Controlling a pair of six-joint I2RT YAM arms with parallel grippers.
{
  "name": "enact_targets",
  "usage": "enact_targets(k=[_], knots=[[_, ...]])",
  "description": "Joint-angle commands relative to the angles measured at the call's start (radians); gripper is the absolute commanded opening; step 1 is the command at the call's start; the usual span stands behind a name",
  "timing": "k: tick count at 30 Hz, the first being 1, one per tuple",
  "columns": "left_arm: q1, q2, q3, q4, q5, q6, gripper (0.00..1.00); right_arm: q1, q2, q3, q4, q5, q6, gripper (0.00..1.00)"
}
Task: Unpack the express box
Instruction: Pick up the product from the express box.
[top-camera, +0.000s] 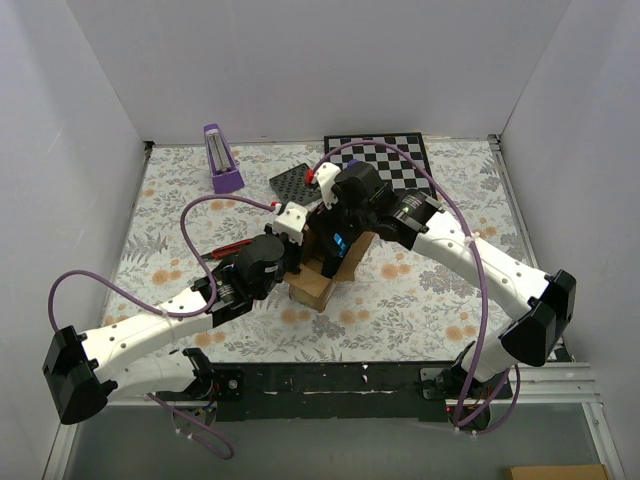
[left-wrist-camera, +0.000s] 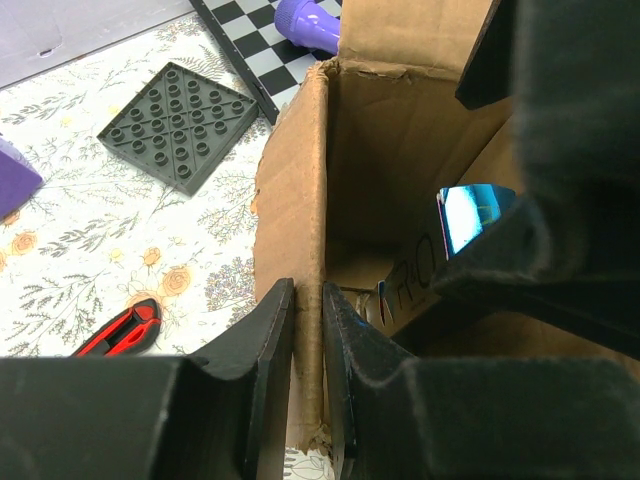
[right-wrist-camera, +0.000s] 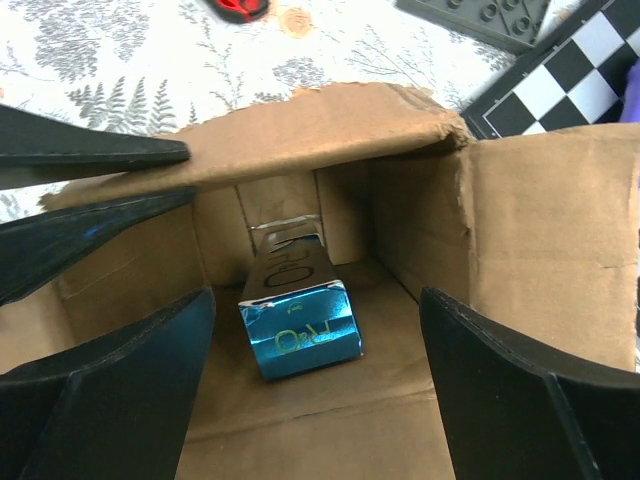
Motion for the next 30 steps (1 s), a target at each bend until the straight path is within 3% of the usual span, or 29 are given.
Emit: enact_targets(k=[1,23,26,30], knots=[[-0.007,-0.031,0.01,0.022,0.008,-0.01,0.0,0.004,-0.012,0.065,-0.051,-0.097,-0.038,0.9],[-0.007,-0.039,0.01,0.022,0.013,-0.01,0.0,0.004,0.045,-0.052,-0.057,-0.076,-0.066,0.81],[-0.007,-0.04,0.007,0.022,0.013,-0.009,0.0,0.004,0.055,-0.05,-0.056,-0.062,-0.058,0.75],[-0.006,-0.045,0.007,0.021,0.01,-0.007,0.0,0.003,0.051,-0.029,-0.051,-0.051,-0.052,0.54]])
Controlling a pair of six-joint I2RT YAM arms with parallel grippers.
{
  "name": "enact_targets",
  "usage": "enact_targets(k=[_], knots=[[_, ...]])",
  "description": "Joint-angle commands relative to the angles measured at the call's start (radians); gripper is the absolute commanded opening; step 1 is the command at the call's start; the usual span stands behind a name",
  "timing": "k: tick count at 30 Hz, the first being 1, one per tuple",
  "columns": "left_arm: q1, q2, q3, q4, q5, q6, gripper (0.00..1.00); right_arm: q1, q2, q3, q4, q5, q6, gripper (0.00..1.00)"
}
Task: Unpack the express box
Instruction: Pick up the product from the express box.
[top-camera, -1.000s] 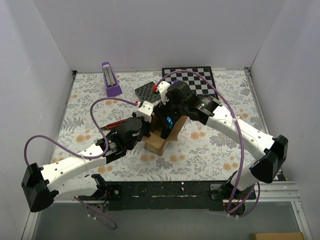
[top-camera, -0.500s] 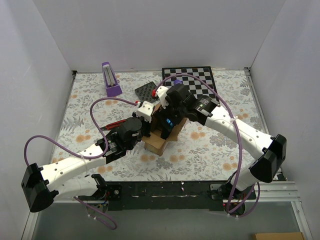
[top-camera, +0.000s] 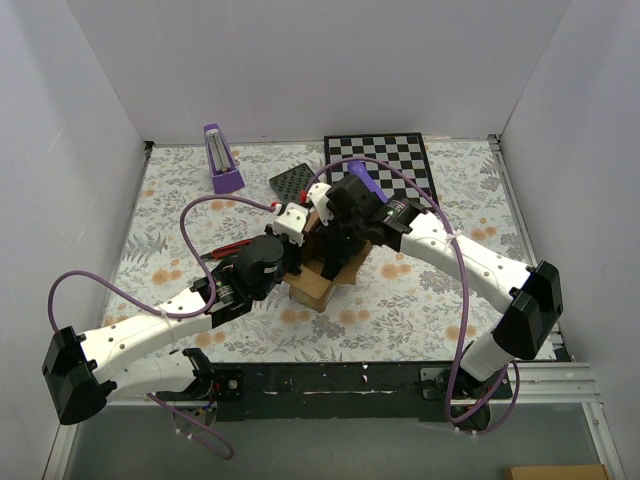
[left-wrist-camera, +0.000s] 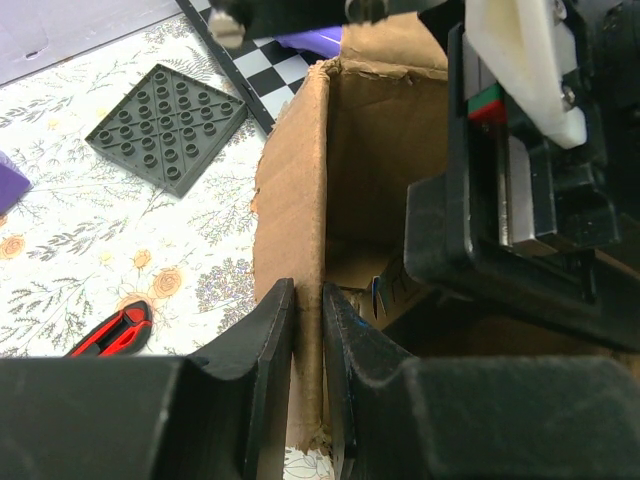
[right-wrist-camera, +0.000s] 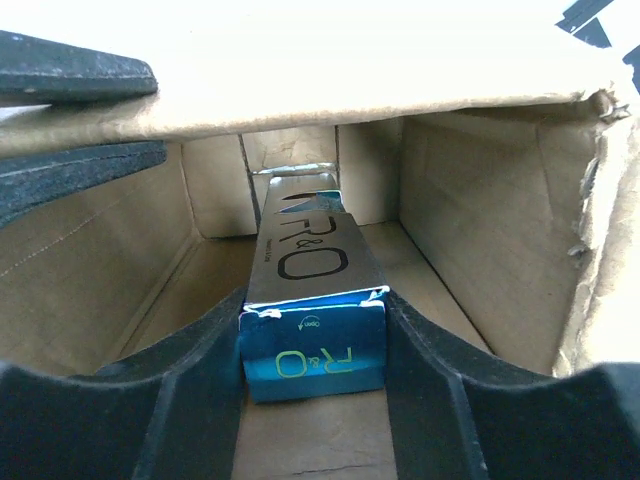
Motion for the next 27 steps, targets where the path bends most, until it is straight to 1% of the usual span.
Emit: enact_targets(k=[1,2,3,5,10,12,18,21,24,27], knots=[[-0.002,-0.039,0.004,0.022,-0.009,0.0,0.0,0.002,-0.006,0.033,0.01,0.013,0.013,0.5],[-0.004,-0.039,0.005,0.024,-0.009,0.001,0.0,0.0,-0.006,0.044,0.007,0.015,0.014,0.46],[-0.004,-0.037,0.006,0.022,-0.01,0.002,0.0,0.002,-0.012,0.056,0.002,0.017,0.016,0.39],[-0.004,-0.037,0.006,0.022,-0.012,0.004,0.0,0.002,-0.018,0.096,-0.013,0.01,0.016,0.3],[-0.004,-0.033,0.006,0.025,-0.018,0.007,0.0,0.003,-0.036,0.18,-0.058,0.01,0.033,0.23],[-0.002,-0.031,0.001,0.026,-0.021,0.005,0.0,0.002,-0.055,0.199,-0.064,0.013,0.036,0.19],[-0.002,-0.028,-0.014,0.024,-0.039,0.001,0.0,0.0,-0.116,0.281,-0.079,0.066,0.039,0.15],[-0.004,-0.027,-0.016,0.018,-0.047,0.001,0.0,0.002,-0.176,0.292,-0.058,0.139,0.056,0.15],[-0.004,-0.028,-0.022,0.016,-0.055,0.0,0.0,0.002,-0.254,0.281,-0.015,0.249,0.068,0.17],[-0.002,-0.03,-0.03,0.012,-0.062,0.0,0.0,0.0,-0.32,0.275,0.009,0.314,0.074,0.17]])
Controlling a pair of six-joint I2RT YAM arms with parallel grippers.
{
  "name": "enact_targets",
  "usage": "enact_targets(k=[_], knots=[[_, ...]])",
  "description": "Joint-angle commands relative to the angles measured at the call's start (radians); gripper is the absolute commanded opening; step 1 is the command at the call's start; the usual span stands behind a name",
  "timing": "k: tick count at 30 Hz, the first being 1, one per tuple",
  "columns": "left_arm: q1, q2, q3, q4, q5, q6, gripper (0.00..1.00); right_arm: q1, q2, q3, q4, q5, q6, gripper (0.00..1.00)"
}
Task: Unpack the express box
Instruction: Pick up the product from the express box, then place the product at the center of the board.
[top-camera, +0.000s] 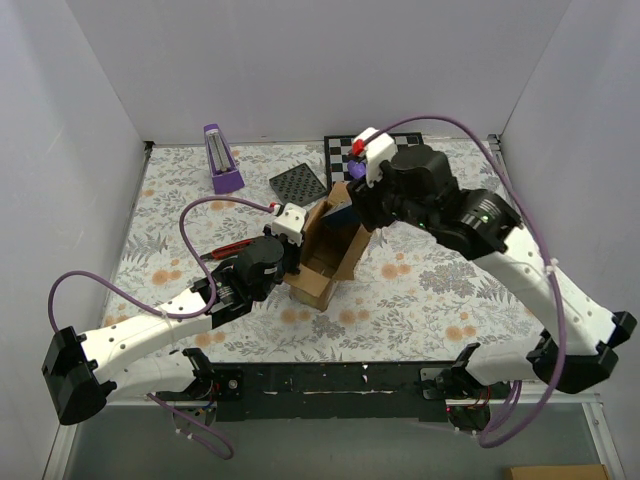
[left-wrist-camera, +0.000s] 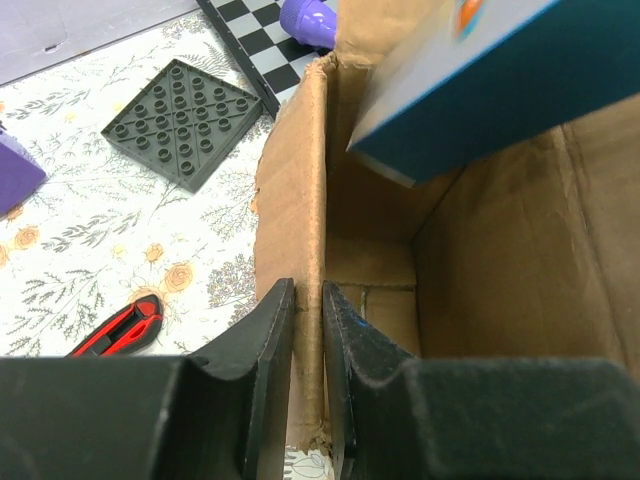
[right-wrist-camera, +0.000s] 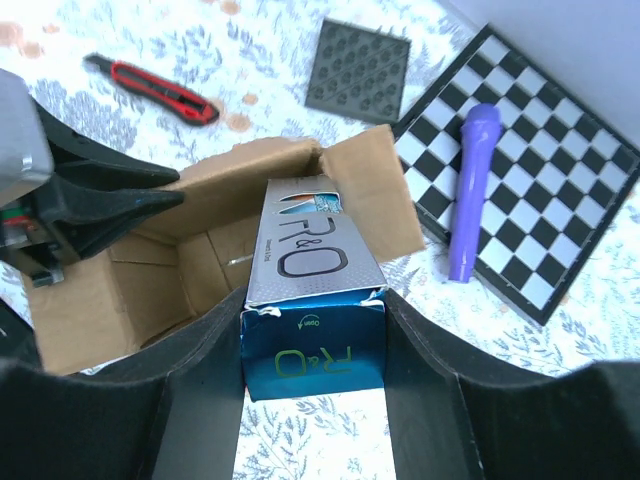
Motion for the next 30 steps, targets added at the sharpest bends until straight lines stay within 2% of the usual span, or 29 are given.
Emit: enact_targets(k=[1,10,16,21,30], knots=[[-0.002,-0.031,-0.021,0.008,-0.031,0.001,0.0,0.0,-0.116,0.044,0.081,0.157,0.024,0.16],[-0.002,-0.036,-0.054,0.003,-0.048,0.001,0.0,0.0,-0.243,0.044,0.092,0.255,0.041,0.08],[-0.002,-0.053,-0.075,0.0,-0.097,-0.019,0.0,0.002,-0.265,0.003,0.027,0.375,0.047,0.04],[-0.004,-0.079,-0.093,0.002,-0.112,-0.03,0.0,0.0,-0.328,-0.242,0.082,0.459,0.095,0.04],[-0.004,-0.116,-0.095,-0.004,-0.103,-0.04,0.0,0.0,-0.415,-0.561,0.223,0.472,0.162,0.04]])
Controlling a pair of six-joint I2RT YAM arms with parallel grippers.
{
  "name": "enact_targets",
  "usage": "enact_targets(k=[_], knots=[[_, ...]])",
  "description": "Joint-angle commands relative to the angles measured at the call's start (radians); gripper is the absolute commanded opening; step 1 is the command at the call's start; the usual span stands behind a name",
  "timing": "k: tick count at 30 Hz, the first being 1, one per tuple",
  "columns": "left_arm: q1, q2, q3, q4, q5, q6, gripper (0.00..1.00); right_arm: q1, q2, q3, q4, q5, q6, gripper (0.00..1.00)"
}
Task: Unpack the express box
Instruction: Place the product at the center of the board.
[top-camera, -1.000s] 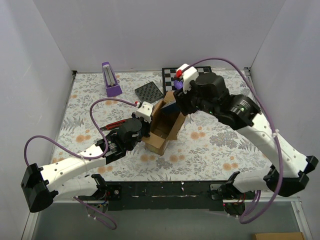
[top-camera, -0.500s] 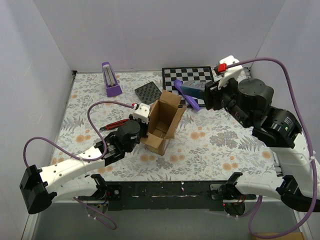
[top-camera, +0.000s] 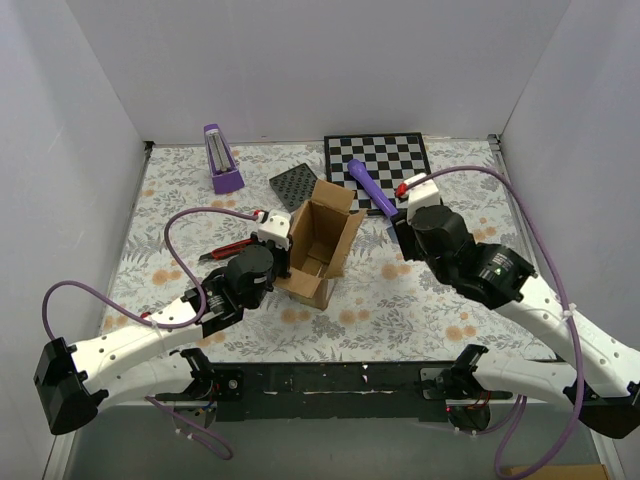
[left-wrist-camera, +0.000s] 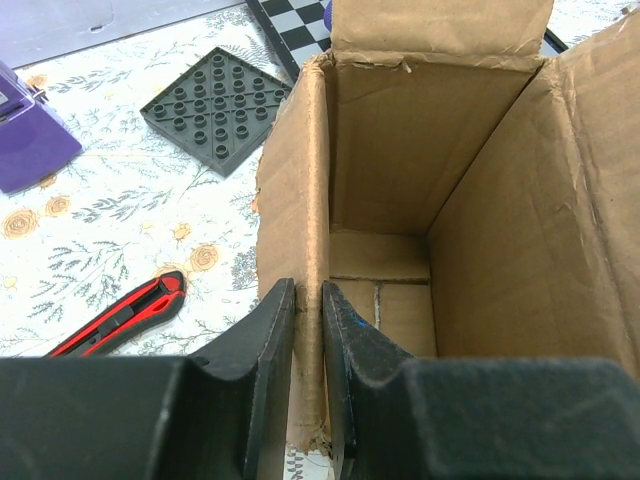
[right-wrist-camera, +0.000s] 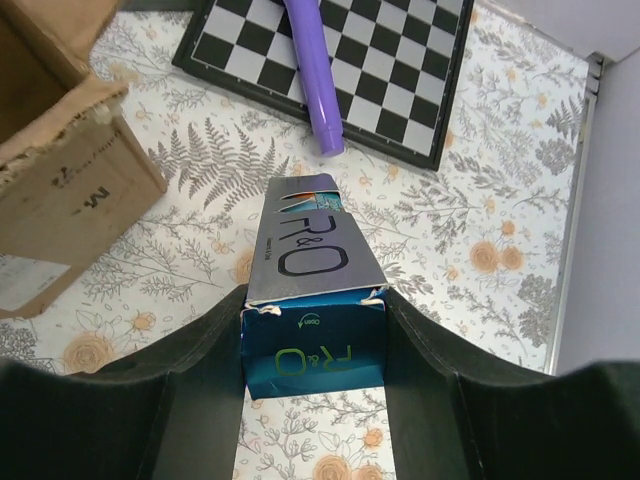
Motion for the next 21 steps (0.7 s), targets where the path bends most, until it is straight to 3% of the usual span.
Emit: enact_targets(k=[1,8,12,16,18,21], knots=[[-0.002,-0.025,-0.013,-0.019,-0.012,-0.009,0.0,-0.006,-0.075,-0.173,0.158,0.034,0.051,0.04],[-0.002,-0.031,-0.025,-0.019,0.002,-0.031,0.0,-0.006,-0.174,-0.502,0.45,0.014,0.083,0.04],[-0.002,-0.035,-0.027,-0.019,0.008,-0.031,0.0,-0.006,-0.125,-0.536,0.403,-0.026,0.143,0.07],[-0.002,-0.032,-0.024,-0.022,0.012,-0.037,0.0,-0.004,-0.105,-0.536,0.35,-0.07,0.212,0.52],[-0.004,-0.034,-0.021,-0.024,0.012,-0.041,0.0,-0.006,-0.119,-0.532,0.346,-0.092,0.231,0.6],[-0.002,-0.037,-0.013,-0.028,0.006,-0.049,0.07,-0.006,-0.156,-0.5,0.33,-0.093,0.243,0.84]])
